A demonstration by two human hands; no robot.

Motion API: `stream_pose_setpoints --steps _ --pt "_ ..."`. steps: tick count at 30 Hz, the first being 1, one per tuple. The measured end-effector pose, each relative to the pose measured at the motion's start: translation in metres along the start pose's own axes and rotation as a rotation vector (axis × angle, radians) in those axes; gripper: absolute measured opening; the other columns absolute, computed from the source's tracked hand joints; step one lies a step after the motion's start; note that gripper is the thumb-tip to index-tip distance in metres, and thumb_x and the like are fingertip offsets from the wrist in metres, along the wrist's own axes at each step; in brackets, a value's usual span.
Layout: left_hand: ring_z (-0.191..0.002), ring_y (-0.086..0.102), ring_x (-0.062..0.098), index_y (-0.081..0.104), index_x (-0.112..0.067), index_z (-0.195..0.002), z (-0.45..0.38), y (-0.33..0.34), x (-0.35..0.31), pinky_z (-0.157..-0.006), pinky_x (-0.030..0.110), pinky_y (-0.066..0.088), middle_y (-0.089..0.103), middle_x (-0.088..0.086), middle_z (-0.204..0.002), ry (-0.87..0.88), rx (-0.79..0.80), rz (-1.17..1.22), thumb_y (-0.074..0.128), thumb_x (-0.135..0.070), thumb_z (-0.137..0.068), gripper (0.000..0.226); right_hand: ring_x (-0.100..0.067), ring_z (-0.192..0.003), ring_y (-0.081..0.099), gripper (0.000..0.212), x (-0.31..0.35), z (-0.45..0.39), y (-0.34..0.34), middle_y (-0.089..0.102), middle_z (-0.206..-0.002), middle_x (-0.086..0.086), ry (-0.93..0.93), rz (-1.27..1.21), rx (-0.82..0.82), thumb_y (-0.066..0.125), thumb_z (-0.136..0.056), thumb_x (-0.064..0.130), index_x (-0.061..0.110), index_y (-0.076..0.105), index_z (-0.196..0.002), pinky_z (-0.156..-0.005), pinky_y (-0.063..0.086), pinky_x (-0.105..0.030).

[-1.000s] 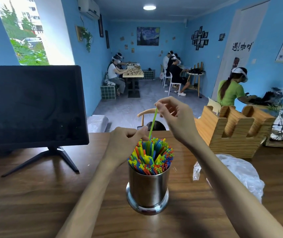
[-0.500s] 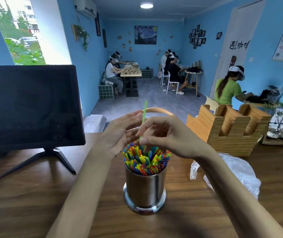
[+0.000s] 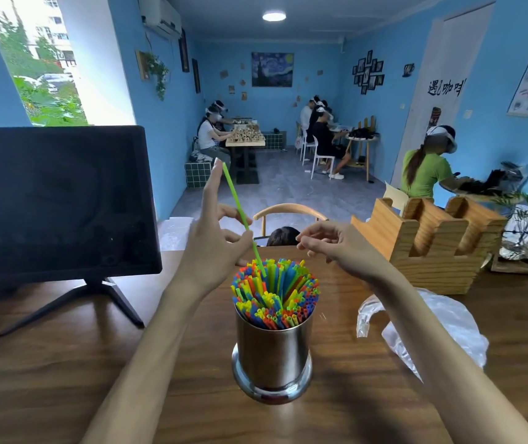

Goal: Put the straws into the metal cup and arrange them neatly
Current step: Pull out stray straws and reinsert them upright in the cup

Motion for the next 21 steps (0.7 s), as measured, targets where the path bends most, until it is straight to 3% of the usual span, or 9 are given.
stream_pose_setpoints --steps 3,6,10,13,17,21 --pt "-0.053 0.065 0.038 -0.003 -0.068 -0.148 0.006 0.009 0.005 -0.058 0.055 0.059 0.06 0.007 -0.098 0.012 0.068 -0.114 0.067 0.007 -0.087 0.119 -0.004 -0.074 0.064 0.015 -0.012 -0.002 0.003 0.077 -0.096 -0.008 0.055 0.061 0.027 0.067 -0.098 0.02 0.009 0.074 -0.106 -0.06 0.044 -0.012" --pt "-0.053 0.068 0.027 -0.008 -0.064 -0.15 0.012 0.02 0.013 -0.059 0.048 0.06 0.063 0.003 -0.094 0.013 0.161 -0.17 0.068 0.005 -0.086 0.121 -0.008 -0.076 0.067 0.016 -0.02 -0.003 0.012 0.078 -0.095 -0.001 0.087 0.121 0.114 0.065 -0.099 0.027 0.017 0.075 -0.105 -0.061 0.045 -0.017" --pt "-0.06 0.072 0.015 -0.003 -0.059 -0.152 0.011 0.025 0.023 -0.065 0.036 0.061 0.067 0.002 -0.091 0.028 0.201 -0.217 0.072 0.001 -0.085 0.118 -0.002 -0.07 0.064 0.018 -0.021 -0.004 0.018 0.074 -0.092 0.0 0.075 0.201 0.136 0.067 -0.098 0.031 0.017 0.077 -0.103 -0.055 0.043 -0.01" --pt "-0.071 0.072 0.009 0.026 -0.056 -0.145 0.009 0.028 0.031 -0.075 0.033 0.059 0.068 -0.002 -0.093 0.019 0.217 -0.253 0.074 -0.008 -0.086 0.09 0.003 -0.069 0.063 0.02 -0.022 -0.005 0.021 0.072 -0.088 0.005 0.067 0.221 0.129 0.065 -0.099 0.03 0.015 0.077 -0.103 -0.054 0.042 -0.007" --pt "-0.091 0.063 0.001 0.071 -0.044 -0.112 0.011 0.034 0.04 -0.078 0.019 0.047 0.065 -0.015 -0.097 0.045 0.245 -0.352 0.074 -0.026 -0.091 0.028 0.013 -0.063 0.06 0.022 -0.021 -0.008 0.025 0.071 -0.085 0.007 0.058 0.233 0.134 0.062 -0.101 0.027 0.011 0.077 -0.104 -0.053 0.04 -0.005" --pt "-0.103 0.058 -0.002 0.078 -0.04 -0.092 0.014 0.042 0.051 -0.092 0.03 0.048 0.066 -0.021 -0.102 -0.009 0.34 -0.389 0.072 -0.036 -0.092 0.007 0.008 -0.058 0.06 0.024 -0.024 -0.01 0.028 0.071 -0.078 0.007 0.07 0.239 0.135 0.064 -0.099 0.032 0.013 0.077 -0.093 -0.053 0.042 -0.009"
Point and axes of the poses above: each hand's wrist, its own z-axis away from the middle knuckle, its own y-axis out of the palm, x = y × z, the point moved 9 cm from there along -z, towards the middle knuckle
